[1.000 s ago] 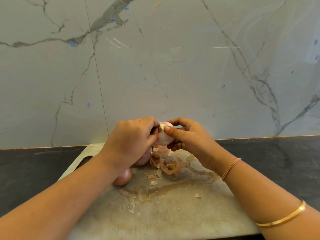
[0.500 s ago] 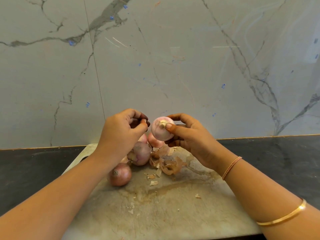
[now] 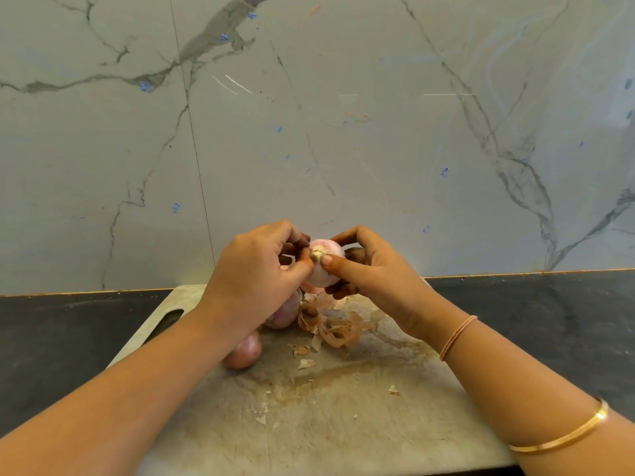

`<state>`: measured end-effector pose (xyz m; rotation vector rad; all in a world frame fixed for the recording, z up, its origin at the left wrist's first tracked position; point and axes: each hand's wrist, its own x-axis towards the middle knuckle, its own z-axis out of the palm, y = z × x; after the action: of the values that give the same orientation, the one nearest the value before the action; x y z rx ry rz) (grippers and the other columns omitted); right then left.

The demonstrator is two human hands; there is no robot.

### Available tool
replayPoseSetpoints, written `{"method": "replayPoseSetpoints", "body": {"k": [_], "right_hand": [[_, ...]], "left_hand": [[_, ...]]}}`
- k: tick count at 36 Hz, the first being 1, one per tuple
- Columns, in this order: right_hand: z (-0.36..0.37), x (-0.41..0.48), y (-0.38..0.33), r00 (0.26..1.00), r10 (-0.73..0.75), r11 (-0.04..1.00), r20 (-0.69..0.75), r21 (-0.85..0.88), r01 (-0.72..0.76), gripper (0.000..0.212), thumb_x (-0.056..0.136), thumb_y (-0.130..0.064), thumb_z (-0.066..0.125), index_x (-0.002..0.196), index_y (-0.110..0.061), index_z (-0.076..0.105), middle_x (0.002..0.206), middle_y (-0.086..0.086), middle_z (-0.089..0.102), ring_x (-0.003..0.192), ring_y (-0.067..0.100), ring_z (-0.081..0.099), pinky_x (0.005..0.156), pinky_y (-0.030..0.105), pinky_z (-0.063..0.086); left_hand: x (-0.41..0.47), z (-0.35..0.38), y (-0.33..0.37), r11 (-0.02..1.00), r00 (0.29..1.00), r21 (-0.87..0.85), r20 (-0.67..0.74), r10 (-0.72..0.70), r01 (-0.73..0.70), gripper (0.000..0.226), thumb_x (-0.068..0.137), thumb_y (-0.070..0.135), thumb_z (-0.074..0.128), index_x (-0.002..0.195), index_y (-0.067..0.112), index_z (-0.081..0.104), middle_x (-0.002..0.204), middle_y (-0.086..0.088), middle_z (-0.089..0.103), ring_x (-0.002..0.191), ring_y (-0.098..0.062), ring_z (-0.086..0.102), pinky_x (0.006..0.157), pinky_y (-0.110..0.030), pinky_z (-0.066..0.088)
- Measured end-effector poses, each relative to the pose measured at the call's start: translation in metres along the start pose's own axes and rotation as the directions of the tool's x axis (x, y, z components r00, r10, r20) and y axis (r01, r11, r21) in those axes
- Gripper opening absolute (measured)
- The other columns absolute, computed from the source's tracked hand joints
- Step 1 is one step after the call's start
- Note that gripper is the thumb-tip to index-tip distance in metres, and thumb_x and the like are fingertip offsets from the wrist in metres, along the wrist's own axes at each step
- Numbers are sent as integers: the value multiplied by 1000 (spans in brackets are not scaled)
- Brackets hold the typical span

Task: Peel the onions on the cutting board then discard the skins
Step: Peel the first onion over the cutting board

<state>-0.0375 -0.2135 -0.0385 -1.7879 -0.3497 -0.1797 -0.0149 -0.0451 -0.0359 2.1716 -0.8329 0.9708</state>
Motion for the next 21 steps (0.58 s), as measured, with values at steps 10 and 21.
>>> {"method": "replayPoseSetpoints", "body": {"k": [10,21], "right_hand": [[1,0,-2,1000,21,995,15,96,-22,22,93,-21,61,110,-13,49,103,13,67,76,22,69,74,33,59],[-1,1,1,1000,14,979,-9,205,-12,19,93,-18,60,109,-16,49,104,8,67,87,22,68,77,31,59]], "left_hand": [[3,4,5,918,945,-253,-32,-325,307,12,84,11,64,83,23,64,78,12,67,73,3,62,58,-7,46],[11,3,-14,438,714,-689,166,-680,577,11,92,4,55,87,9,63,88,-6,72,73,-12,72,66,-23,58]]}}
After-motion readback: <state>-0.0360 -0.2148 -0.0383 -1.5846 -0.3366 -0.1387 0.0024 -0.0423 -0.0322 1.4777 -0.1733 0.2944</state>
